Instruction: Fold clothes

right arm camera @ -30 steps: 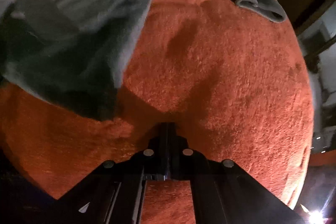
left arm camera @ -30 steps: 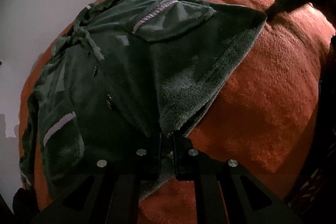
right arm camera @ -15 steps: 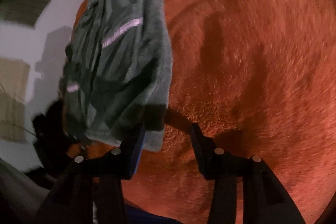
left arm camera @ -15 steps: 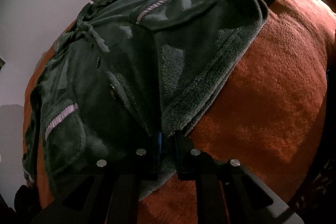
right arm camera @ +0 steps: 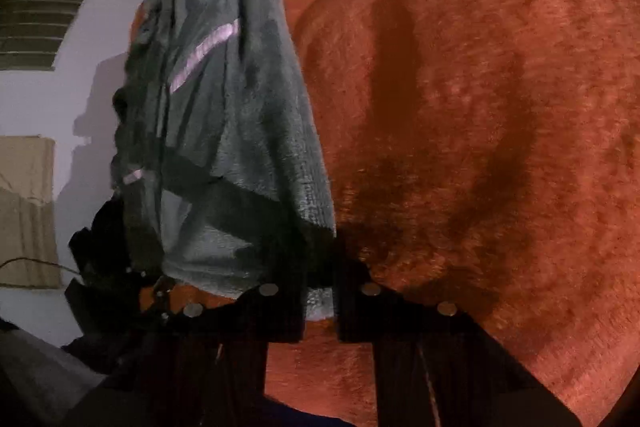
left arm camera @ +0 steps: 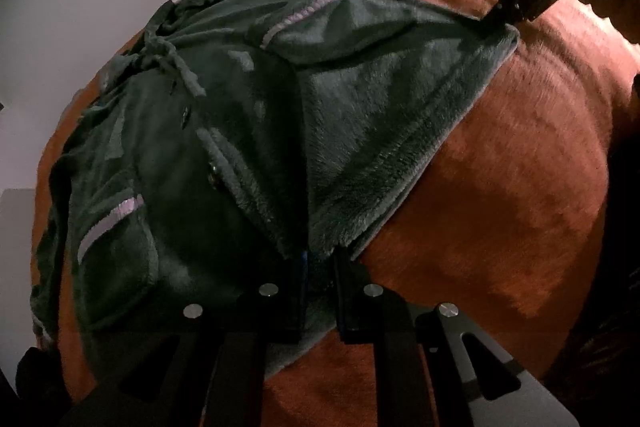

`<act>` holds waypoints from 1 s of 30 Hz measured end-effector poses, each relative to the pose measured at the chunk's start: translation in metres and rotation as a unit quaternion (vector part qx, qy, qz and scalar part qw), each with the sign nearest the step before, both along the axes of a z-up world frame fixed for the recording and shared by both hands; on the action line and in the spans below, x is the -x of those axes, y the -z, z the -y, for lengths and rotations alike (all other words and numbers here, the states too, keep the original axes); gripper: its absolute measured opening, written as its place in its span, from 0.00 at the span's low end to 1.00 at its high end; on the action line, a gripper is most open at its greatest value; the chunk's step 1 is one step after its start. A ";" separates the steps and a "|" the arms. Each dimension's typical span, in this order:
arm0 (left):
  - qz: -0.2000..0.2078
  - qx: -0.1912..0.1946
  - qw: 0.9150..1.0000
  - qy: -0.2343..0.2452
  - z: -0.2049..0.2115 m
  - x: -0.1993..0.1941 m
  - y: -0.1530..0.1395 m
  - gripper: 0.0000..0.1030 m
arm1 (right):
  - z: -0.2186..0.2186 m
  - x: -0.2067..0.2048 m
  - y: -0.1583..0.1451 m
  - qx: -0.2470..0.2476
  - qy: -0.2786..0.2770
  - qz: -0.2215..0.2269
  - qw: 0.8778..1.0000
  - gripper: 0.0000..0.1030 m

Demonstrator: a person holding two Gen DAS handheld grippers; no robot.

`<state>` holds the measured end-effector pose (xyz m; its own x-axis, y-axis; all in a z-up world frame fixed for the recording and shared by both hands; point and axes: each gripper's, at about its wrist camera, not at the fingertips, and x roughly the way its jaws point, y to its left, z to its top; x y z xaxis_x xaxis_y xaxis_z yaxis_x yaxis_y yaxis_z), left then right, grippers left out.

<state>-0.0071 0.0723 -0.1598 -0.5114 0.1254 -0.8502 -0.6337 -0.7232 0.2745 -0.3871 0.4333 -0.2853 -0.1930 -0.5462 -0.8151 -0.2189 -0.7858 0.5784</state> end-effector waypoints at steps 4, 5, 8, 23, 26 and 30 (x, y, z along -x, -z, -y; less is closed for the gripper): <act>0.010 -0.016 1.000 -0.002 -0.005 0.000 -0.001 0.15 | -0.011 -0.005 0.005 -0.001 0.015 0.006 1.000 0.08; 0.015 -0.012 1.000 -0.005 -0.006 0.001 0.002 0.17 | -0.012 -0.005 0.009 0.010 0.020 0.009 1.000 0.08; 0.029 -0.006 1.000 -0.006 -0.002 -0.001 0.006 0.23 | -0.016 -0.003 0.011 0.028 0.010 0.013 0.999 0.12; 0.036 -0.107 0.976 -0.188 0.120 0.013 -0.055 0.40 | 0.085 0.031 -0.063 -0.064 -0.171 -0.125 0.975 0.54; 0.043 -0.110 0.944 -0.307 0.181 0.038 -0.051 0.40 | 0.119 0.042 -0.056 -0.122 -0.232 -0.103 0.959 0.52; 0.045 -0.133 0.902 -0.408 0.255 0.037 -0.056 0.40 | 0.156 0.059 -0.055 -0.190 -0.298 -0.079 0.932 0.52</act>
